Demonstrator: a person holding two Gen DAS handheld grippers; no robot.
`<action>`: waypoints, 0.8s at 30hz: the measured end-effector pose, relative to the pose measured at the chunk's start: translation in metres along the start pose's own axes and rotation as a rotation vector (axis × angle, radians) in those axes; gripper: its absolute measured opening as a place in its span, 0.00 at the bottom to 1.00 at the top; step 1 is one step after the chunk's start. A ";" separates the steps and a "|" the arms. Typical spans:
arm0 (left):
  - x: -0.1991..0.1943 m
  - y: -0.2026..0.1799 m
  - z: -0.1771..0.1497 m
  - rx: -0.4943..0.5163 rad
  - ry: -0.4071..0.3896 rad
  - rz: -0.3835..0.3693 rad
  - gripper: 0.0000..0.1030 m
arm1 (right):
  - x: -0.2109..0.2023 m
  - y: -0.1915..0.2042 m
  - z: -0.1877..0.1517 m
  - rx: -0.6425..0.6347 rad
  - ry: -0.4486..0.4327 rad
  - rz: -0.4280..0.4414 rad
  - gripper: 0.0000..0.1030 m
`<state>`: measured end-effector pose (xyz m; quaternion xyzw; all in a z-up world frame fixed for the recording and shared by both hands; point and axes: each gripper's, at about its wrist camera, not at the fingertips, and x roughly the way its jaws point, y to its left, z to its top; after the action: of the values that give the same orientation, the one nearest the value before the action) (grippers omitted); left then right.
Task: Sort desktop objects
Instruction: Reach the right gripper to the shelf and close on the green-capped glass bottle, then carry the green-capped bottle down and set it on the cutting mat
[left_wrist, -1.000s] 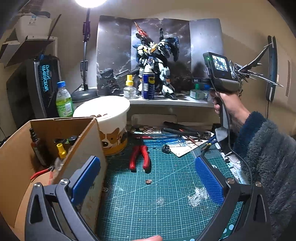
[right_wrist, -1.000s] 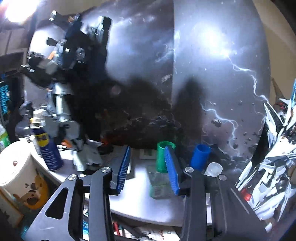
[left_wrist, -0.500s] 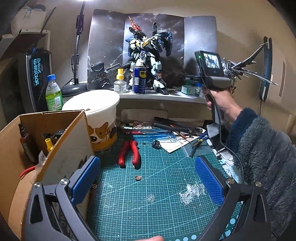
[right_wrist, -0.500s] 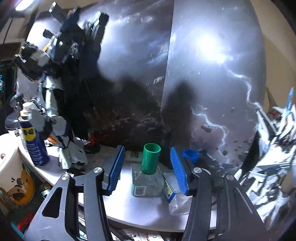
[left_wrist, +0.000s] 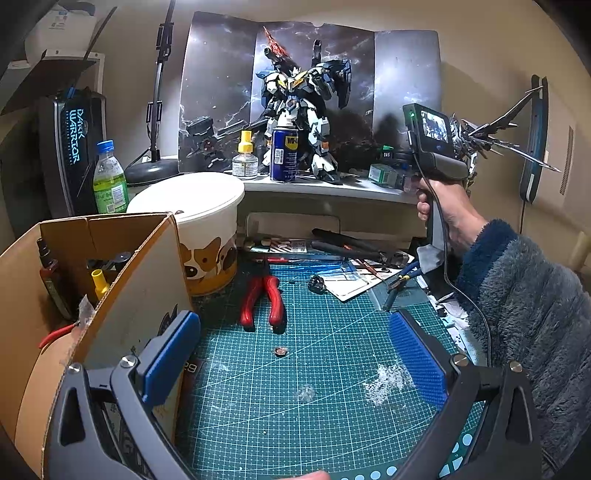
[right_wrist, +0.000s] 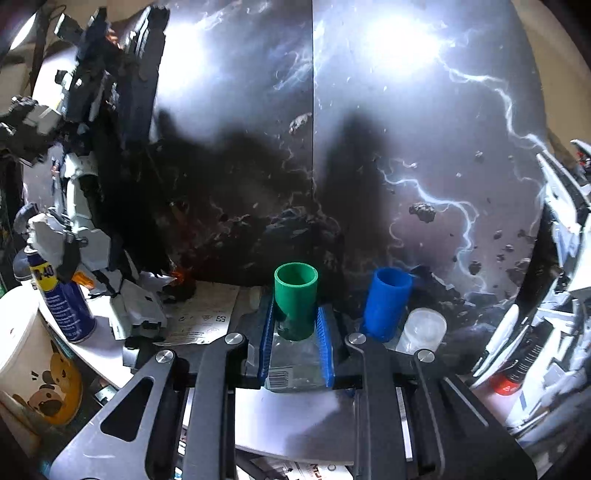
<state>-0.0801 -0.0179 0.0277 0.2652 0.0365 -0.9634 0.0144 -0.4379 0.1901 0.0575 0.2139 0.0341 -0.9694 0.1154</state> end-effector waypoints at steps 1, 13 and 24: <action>-0.001 0.000 0.000 0.002 0.000 -0.001 1.00 | -0.004 -0.001 0.001 0.004 -0.002 0.008 0.19; -0.035 -0.004 -0.006 0.007 -0.030 -0.027 1.00 | -0.093 0.041 0.004 -0.089 -0.004 0.151 0.19; -0.091 -0.001 -0.027 0.037 -0.079 -0.061 1.00 | -0.196 0.125 -0.059 -0.124 0.028 0.310 0.19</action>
<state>0.0120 -0.0143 0.0508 0.2261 0.0260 -0.9736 -0.0182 -0.2111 0.1161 0.0846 0.2227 0.0619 -0.9329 0.2761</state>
